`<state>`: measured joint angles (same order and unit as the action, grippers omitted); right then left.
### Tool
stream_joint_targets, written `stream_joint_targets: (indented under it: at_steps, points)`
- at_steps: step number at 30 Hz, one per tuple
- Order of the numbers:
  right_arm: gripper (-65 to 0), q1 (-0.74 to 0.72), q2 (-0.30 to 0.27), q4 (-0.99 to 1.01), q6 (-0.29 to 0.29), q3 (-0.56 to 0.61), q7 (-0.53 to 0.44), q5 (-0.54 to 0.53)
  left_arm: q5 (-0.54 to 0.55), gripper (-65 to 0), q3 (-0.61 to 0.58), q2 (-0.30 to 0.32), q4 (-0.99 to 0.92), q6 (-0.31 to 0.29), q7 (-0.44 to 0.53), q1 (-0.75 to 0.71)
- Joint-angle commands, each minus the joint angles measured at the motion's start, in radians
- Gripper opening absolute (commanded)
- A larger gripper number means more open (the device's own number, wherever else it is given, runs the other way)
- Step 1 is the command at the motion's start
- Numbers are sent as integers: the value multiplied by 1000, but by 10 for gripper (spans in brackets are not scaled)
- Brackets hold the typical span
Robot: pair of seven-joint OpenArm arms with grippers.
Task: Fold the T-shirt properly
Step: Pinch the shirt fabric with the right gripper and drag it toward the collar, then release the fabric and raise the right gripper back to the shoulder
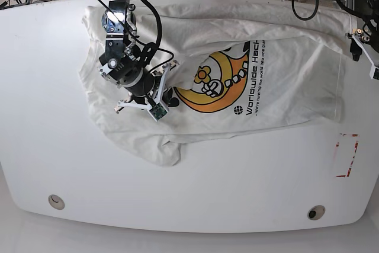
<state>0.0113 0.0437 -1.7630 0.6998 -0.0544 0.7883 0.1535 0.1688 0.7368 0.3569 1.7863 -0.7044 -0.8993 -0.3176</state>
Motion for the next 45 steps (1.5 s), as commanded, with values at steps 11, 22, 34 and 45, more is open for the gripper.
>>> stream_joint_targets:
  at_steps: [11,22,34,45]
  points:
    - [-644,-103,-24,58,-2,0,-23,-12,4,-211,8,21,13,6,13,2]
    - [-642,-147,-43,128,-2,0,-25,-9,4,-211,8,21,13,6,13,2]
    - [-193,-152,-41,90,-2,-161,-25,-12,19,-211,-26,4,30,6,12,7]
    - [-76,-44,-49,-113,-2,-305,56,-157,82,-211,-170,-97,131,6,-8,-31]
